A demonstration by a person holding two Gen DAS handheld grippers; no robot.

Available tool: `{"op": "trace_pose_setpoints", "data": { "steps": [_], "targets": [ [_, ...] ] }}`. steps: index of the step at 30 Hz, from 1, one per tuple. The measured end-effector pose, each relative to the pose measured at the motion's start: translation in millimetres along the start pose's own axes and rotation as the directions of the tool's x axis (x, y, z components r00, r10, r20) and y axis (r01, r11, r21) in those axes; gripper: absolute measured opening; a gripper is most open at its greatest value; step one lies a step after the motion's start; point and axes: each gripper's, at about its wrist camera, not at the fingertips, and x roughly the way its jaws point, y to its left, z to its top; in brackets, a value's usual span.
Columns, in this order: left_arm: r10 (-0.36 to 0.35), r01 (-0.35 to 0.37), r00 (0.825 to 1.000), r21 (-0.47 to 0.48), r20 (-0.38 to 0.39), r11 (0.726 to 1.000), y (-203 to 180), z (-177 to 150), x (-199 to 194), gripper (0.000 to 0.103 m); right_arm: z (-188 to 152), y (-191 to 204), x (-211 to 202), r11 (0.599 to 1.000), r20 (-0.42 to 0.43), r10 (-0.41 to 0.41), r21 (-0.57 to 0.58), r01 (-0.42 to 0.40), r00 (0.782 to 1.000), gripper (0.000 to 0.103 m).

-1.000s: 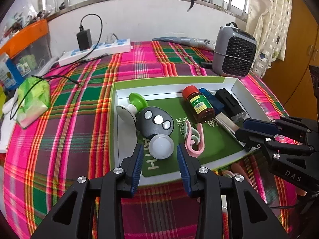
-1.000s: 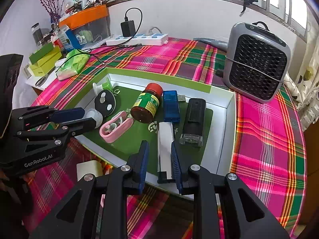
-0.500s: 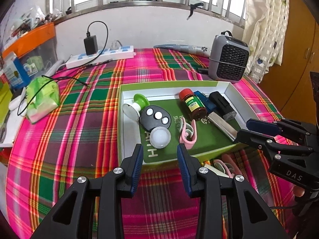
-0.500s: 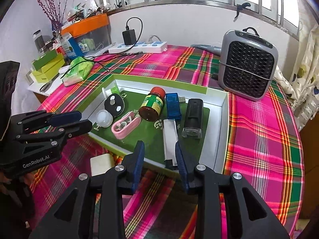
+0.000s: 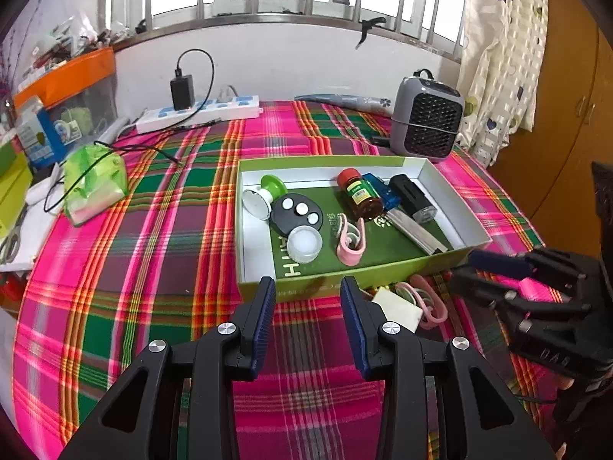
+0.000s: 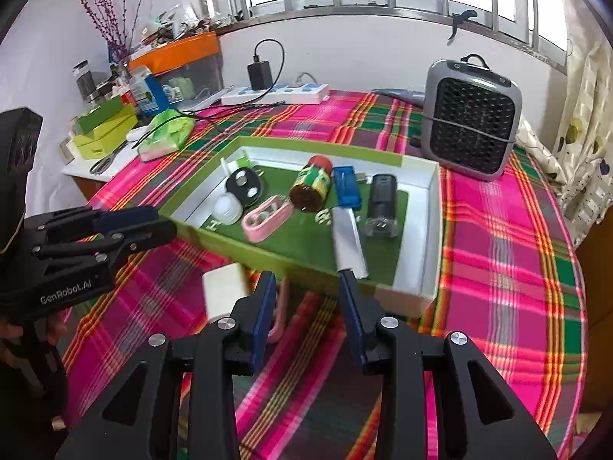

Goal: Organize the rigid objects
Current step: 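Lift both open tools out of the box toward charger and pink clip, then grasp white charger cube with left tool while right tool grasps pink hook clip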

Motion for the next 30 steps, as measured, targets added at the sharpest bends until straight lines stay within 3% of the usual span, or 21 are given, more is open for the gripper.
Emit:
{"op": "trace_pose_setpoints", "data": {
  "steps": [6,23,30],
  "targets": [
    [-0.014,0.014,1.000,-0.007,-0.004,1.000,1,-8,-6,0.034,-12,13,9,0.999,-0.043,0.018,-0.034,-0.019,0.999,0.043],
    [-0.038,0.036,0.999,-0.039,-0.029,0.999,12,-32,-14,0.034,-20,22,31,0.998,-0.105,-0.038,-0.057,0.032,0.994,0.043],
    [-0.042,0.041,0.998,-0.044,-0.037,0.998,14,-38,-16,0.034,-20,25,32,0.998,-0.105,-0.002,-0.068,-0.005,0.994,0.042]
  ]
}}
